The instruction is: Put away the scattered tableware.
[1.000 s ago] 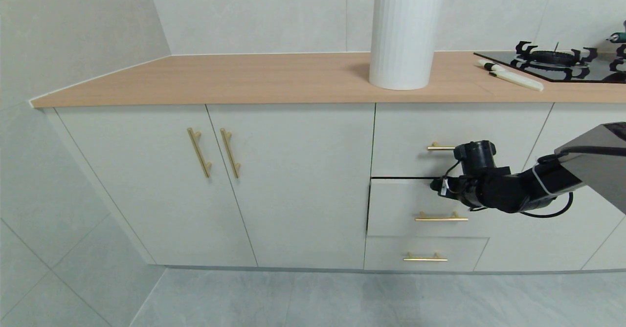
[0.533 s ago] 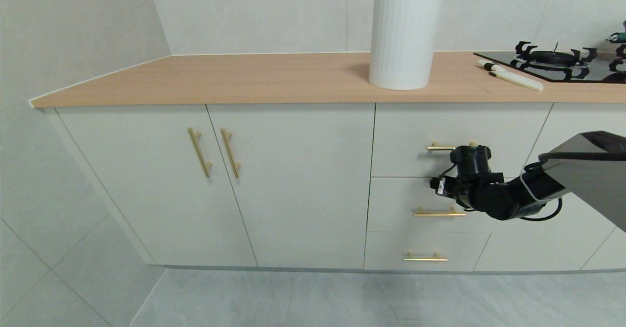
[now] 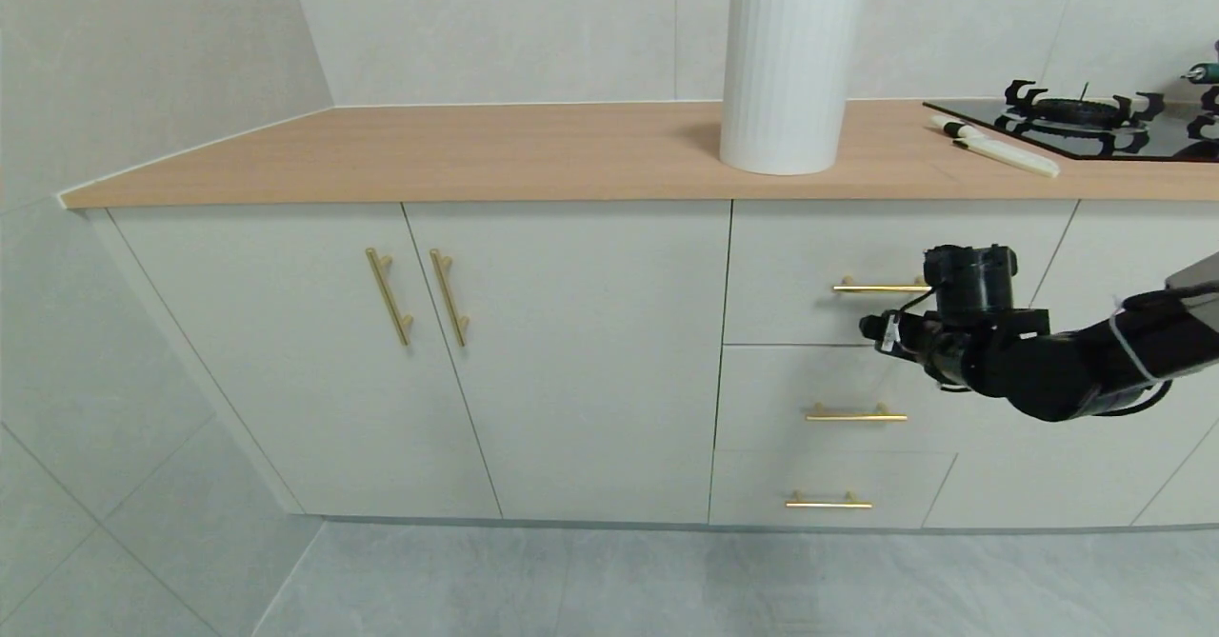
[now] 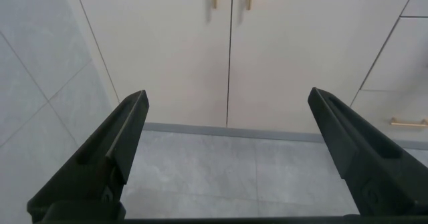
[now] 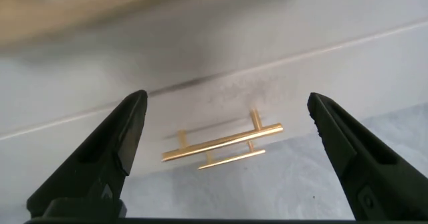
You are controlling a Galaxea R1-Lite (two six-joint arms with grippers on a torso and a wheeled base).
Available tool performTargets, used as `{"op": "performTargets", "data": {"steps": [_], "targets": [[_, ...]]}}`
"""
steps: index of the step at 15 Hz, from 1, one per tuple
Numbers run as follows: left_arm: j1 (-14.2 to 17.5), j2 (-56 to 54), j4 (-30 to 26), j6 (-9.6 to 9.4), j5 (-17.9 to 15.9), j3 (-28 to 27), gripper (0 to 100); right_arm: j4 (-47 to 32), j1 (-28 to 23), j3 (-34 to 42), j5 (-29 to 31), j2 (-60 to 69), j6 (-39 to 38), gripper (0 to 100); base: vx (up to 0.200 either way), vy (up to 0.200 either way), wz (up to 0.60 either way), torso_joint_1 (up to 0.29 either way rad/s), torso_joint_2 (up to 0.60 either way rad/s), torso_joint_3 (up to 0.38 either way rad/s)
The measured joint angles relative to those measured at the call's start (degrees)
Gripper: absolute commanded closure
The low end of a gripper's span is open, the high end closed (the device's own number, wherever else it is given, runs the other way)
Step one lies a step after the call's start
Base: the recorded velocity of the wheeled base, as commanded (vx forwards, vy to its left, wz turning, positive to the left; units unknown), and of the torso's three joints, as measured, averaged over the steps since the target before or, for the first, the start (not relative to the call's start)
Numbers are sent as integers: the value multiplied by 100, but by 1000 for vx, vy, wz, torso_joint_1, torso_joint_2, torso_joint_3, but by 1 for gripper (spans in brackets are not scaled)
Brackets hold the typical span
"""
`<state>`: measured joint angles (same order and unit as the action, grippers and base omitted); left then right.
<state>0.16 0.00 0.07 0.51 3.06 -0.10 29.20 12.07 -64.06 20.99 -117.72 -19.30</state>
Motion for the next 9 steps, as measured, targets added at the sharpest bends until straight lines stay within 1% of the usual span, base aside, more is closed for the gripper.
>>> {"op": "performTargets", "data": {"steps": [3,7,9], "targets": [[-2,0,0,-2,0,0,0,2,17,786,95,1429,258,0,0,0,0,0,0,0],[0,0,0,0,0,0,0,-57,27,2211,421,3995,1290,0,0,0,0,0,0,0],[0,0,0,0,0,0,0,-377,20,2777,493,5350,1785,0,0,0,0,0,0,0]]}}
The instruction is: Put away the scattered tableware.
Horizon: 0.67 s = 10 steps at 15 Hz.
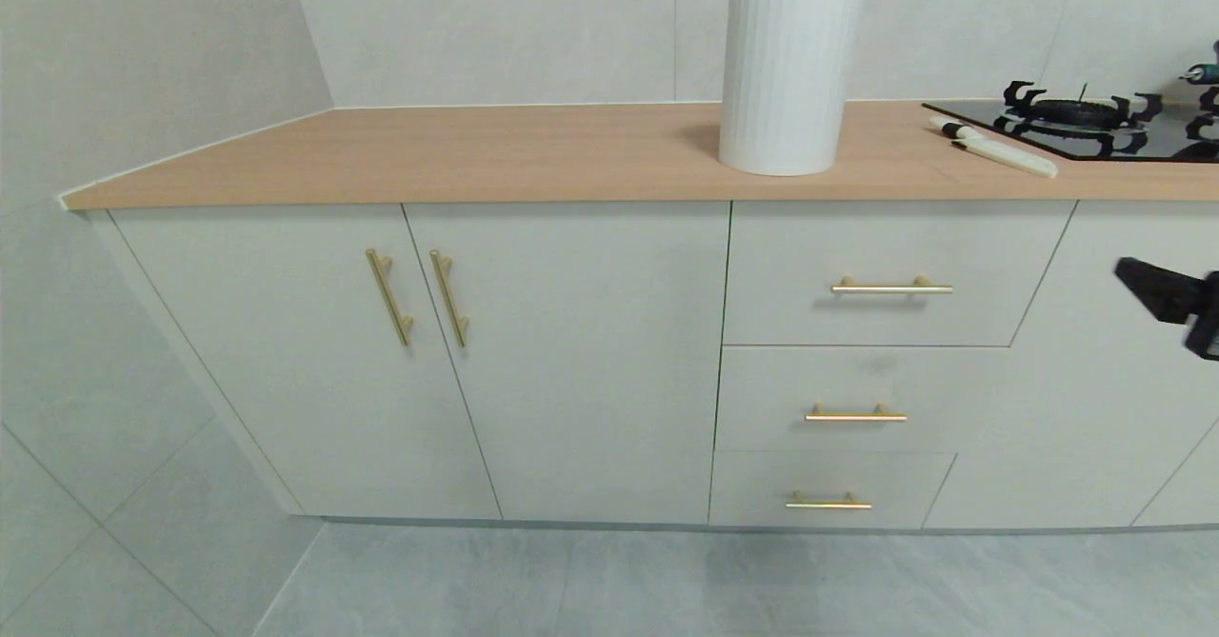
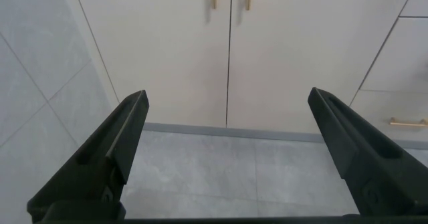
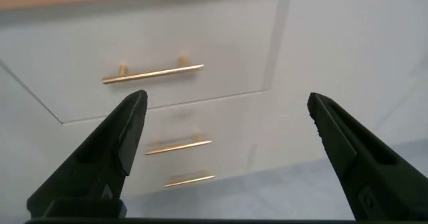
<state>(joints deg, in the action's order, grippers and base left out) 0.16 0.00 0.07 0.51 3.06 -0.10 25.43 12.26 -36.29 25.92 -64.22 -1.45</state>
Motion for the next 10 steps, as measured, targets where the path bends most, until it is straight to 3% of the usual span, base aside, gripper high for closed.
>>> {"op": "performTargets", "data": {"steps": [3,5,7,10], "targets": [[0,0,0,0,0,0,0,-1172,-20,492,52,1871,514,0,0,0,0,0,0,0],[0,0,0,0,0,0,0,-2358,-67,619,82,3093,859,0,0,0,0,0,0,0],[0,0,0,0,0,0,0,-3265,-347,653,88,4002,1078,0,0,0,0,0,0,0],[0,0,0,-2,-2,0,0,-3649,-720,708,73,4990,1152,0,0,0,0,0,0,0]]}}
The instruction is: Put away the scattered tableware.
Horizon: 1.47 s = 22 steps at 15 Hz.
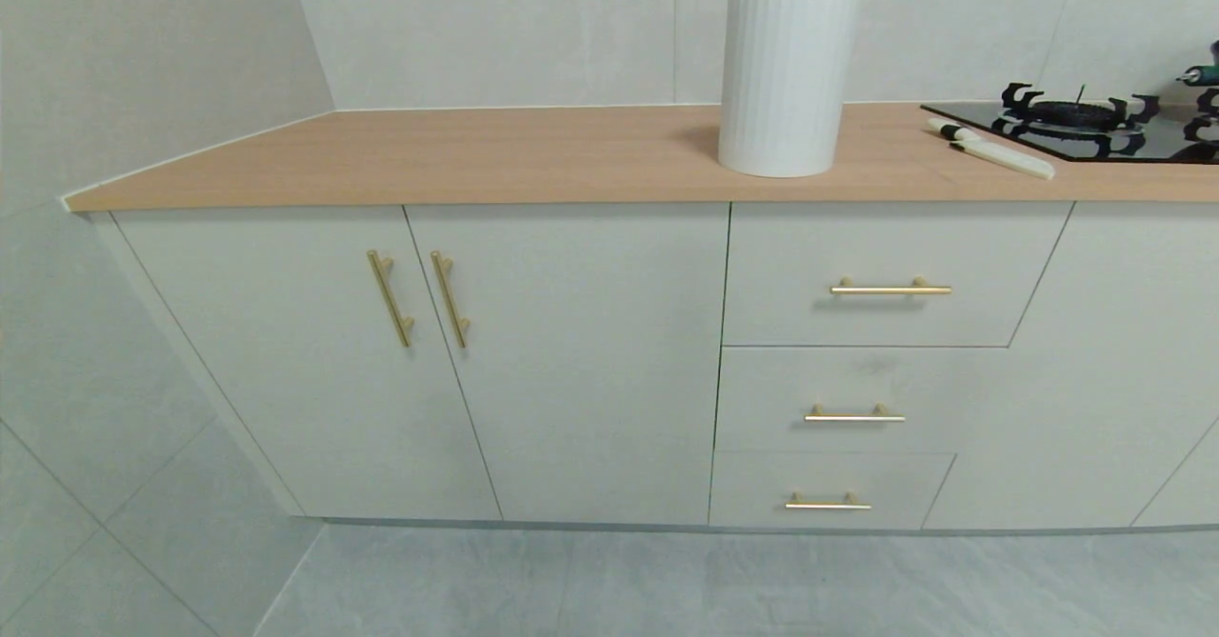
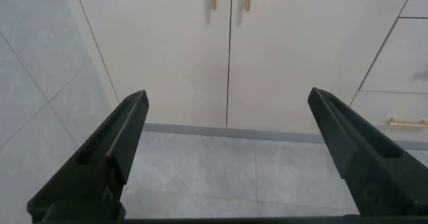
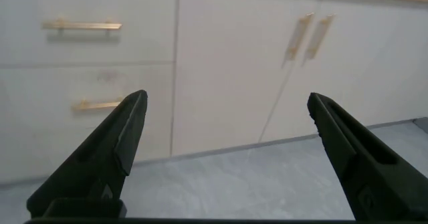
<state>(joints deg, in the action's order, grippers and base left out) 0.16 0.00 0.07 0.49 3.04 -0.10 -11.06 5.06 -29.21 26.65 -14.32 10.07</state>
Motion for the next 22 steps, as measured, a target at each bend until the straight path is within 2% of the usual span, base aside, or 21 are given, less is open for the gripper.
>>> {"op": "performTargets", "data": {"steps": [3,6,9,11,15,16,20,22], "targets": [[0,0,0,-2,2,0,0,-482,-140,88,33,680,-372,0,0,0,0,0,0,0],[0,0,0,2,2,0,0,-623,-363,262,15,1119,-351,0,0,0,0,0,0,0],[0,0,0,2,2,0,0,-605,-466,744,-101,1358,-542,0,0,0,0,0,0,0],[0,0,0,2,2,0,0,-312,-477,1158,-591,1410,-627,0,0,0,0,0,0,0],[0,0,0,0,0,0,0,1275,-484,2488,-1930,1442,-681,0,0,0,0,0,0,0],[0,0,0,0,2,0,0,1425,-484,2715,-2130,1443,-756,0,0,0,0,0,0,0],[0,0,0,2,2,0,0,1431,-485,2894,-2422,1446,-985,0,0,0,0,0,0,0],[0,0,0,0,2,0,0,1154,-484,2903,-2632,1446,-1009,0,0,0,0,0,0,0]]}}
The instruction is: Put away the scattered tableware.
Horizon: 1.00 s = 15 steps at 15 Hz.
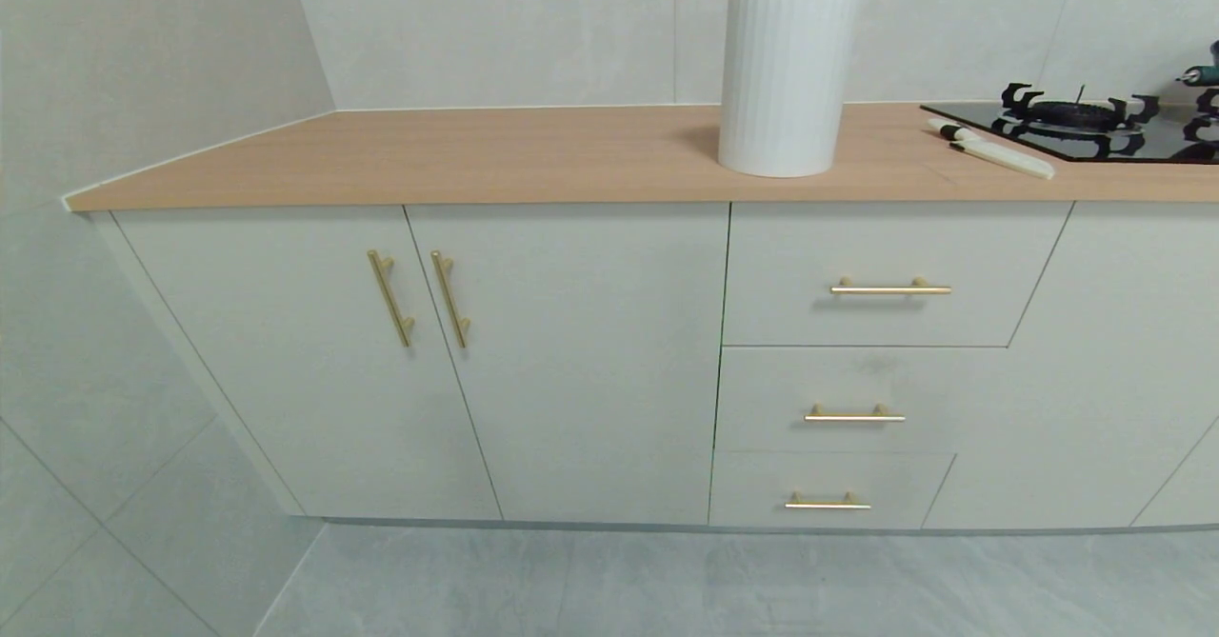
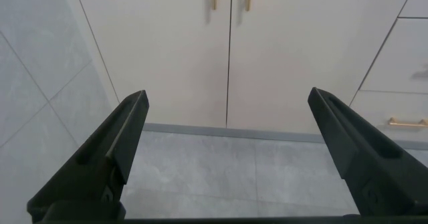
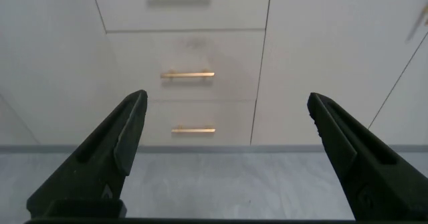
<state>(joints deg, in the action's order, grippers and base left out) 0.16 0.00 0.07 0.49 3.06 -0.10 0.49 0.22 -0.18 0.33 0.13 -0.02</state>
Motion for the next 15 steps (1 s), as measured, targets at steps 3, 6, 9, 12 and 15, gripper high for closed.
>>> {"op": "performTargets", "data": {"steps": [3,6,9,12,15], "targets": [[0,0,0,0,0,0,0,-54,2,-6,-191,0,-7,0,0,0,0,0,0,0],[0,0,0,-44,0,0,0,-62,-1,-4,-180,0,2,0,0,0,0,0,0,0],[0,0,0,-41,0,0,0,-73,-1,0,-174,0,2,0,0,0,0,0,0,0],[0,0,2,-28,0,0,0,-78,-1,0,-169,-2,2,0,200,0,0,1,1,4],[0,0,-5,-11,0,0,0,-80,0,0,-169,-2,2,0,200,0,0,5,1,2]]}}
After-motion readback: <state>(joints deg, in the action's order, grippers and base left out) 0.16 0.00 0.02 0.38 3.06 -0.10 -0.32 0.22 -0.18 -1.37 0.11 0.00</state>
